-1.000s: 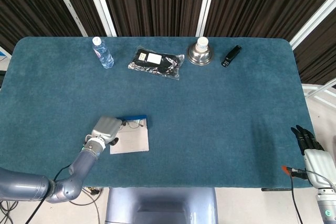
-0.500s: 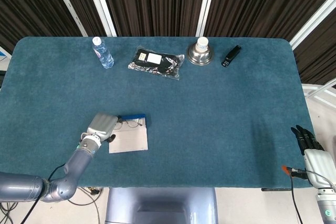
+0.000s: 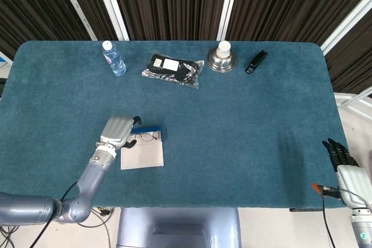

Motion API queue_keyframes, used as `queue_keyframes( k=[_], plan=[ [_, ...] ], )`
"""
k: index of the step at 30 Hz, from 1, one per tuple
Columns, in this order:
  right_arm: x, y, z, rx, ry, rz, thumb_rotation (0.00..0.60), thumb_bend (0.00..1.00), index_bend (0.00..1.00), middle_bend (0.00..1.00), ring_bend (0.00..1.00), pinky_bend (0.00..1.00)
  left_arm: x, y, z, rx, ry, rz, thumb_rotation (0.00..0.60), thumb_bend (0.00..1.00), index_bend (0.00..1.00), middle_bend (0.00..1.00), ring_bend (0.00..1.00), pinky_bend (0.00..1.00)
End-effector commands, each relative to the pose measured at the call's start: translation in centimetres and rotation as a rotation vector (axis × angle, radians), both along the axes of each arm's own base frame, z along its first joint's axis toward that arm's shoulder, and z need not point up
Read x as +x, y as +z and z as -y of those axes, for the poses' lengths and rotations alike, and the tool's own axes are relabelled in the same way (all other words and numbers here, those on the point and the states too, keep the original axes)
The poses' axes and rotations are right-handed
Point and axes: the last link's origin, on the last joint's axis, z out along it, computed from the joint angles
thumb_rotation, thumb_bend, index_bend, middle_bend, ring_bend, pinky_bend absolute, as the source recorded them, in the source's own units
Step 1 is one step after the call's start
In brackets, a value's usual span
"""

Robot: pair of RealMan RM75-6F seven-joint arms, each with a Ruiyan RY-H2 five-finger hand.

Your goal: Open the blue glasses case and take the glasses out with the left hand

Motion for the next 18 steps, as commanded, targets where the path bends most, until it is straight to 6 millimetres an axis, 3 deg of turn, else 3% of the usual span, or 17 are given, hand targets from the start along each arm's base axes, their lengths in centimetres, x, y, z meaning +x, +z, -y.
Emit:
queue_keyframes(
  k=[1,18],
  plan=[
    [0.0,0.0,0.0,0.000,-0.001,0.000,0.600,0.12,0.00,0.00,0.00,0.21,0.1,-0.6,-0.7,0.038,0.053,-0.037,0.600,0.27,0.38,1.00,1.00,1.00],
    [-0.1,0.0,0.0,0.002,-0.004,0.006,0.600,0.12,0.00,0.00,0.00,0.21,0.4,-2.9,-1.8,0.022,0.162,-0.060,0.600,0.34,0.39,1.00,1.00,1.00]
  ],
)
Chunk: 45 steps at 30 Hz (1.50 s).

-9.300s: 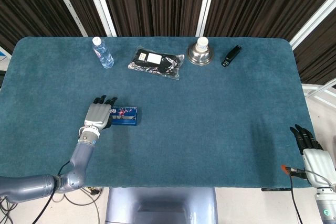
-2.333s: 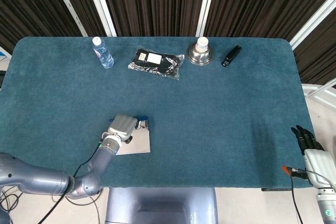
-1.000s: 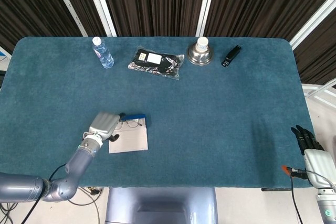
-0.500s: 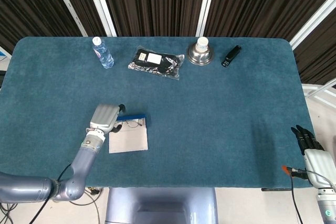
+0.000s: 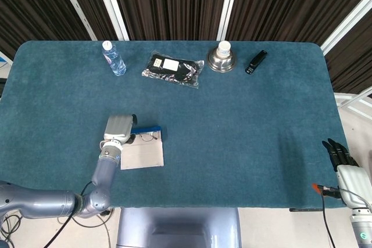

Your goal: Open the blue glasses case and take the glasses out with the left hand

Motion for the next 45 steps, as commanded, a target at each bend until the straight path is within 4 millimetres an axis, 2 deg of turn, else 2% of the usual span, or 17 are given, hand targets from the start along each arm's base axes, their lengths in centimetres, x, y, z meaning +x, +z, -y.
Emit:
queue_keyframes(
  k=[1,25,45],
  plan=[
    [-0.01,-0.01,0.00,0.001,0.000,0.000,0.600,0.12,0.00,0.00,0.00,0.21,0.06,-0.14,-0.05,-0.004,0.001,0.001,0.600,0.34,0.40,1.00,1.00,1.00],
    [-0.03,-0.03,0.02,0.002,-0.004,0.000,0.600,0.12,0.00,0.00,0.00,0.21,0.38,-0.72,-0.18,-0.010,0.002,0.018,0.600,0.40,0.41,1.00,1.00,1.00],
    [-0.04,-0.03,0.01,0.002,-0.005,0.000,0.600,0.12,0.00,0.00,0.00,0.21,0.68,-0.88,-0.05,-0.021,0.002,0.027,0.600,0.40,0.42,1.00,1.00,1.00]
  ],
)
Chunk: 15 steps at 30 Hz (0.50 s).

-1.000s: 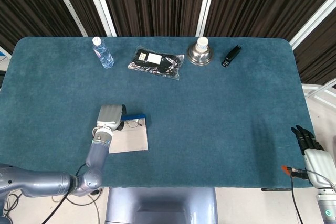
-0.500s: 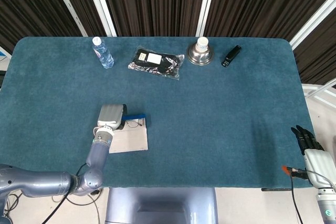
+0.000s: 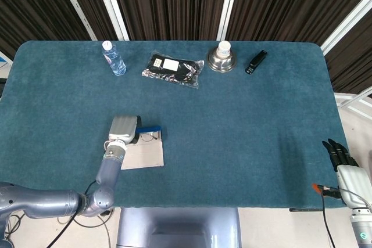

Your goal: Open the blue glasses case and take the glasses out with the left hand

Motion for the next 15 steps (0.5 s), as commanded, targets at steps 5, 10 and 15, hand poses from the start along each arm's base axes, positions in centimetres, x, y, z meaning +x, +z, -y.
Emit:
queue_keyframes(
  k=[5,10,15],
  plan=[
    [0.01,0.01,-0.01,0.001,0.001,0.001,0.600,0.12,0.00,0.00,0.00,0.21,0.03,-0.13,0.16,-0.004,-0.002,-0.004,0.600,0.39,0.42,1.00,1.00,1.00],
    [0.01,0.02,-0.01,0.000,0.001,0.001,0.600,0.12,0.00,0.00,0.00,0.21,-0.07,-0.25,0.02,0.001,0.005,-0.002,0.600,0.39,0.43,1.00,1.00,1.00],
    [0.00,0.00,0.00,0.001,0.000,0.000,0.600,0.12,0.00,0.00,0.00,0.21,-0.02,-0.39,-0.07,0.001,0.006,0.002,0.600,0.39,0.44,1.00,1.00,1.00]
  ],
)
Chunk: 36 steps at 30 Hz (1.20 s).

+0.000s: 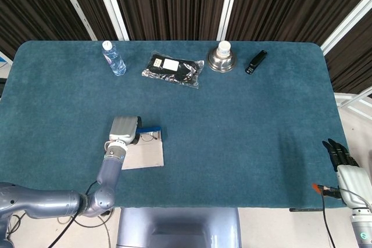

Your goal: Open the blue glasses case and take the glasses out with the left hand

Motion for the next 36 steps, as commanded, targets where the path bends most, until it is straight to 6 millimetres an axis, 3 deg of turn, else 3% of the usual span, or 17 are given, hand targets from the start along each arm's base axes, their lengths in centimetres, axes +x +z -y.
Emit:
queue_keyframes(
  k=[1,21,36],
  plan=[
    [0.0,0.0,0.0,0.000,0.000,0.000,0.600,0.12,0.00,0.00,0.00,0.21,0.1,-0.1,0.0,-0.001,-0.001,0.002,0.600,0.39,0.44,1.00,1.00,1.00],
    [0.0,0.0,0.0,-0.001,-0.001,0.002,0.600,0.12,0.00,0.00,0.00,0.21,0.2,-0.4,0.1,0.003,-0.009,0.008,0.600,0.39,0.52,1.00,1.00,1.00],
    [0.0,0.0,0.0,0.000,-0.006,0.000,0.600,0.12,0.00,0.00,0.00,0.21,0.9,1.1,-0.1,0.069,-0.119,-0.069,0.600,0.40,0.52,1.00,1.00,1.00]
  ],
)
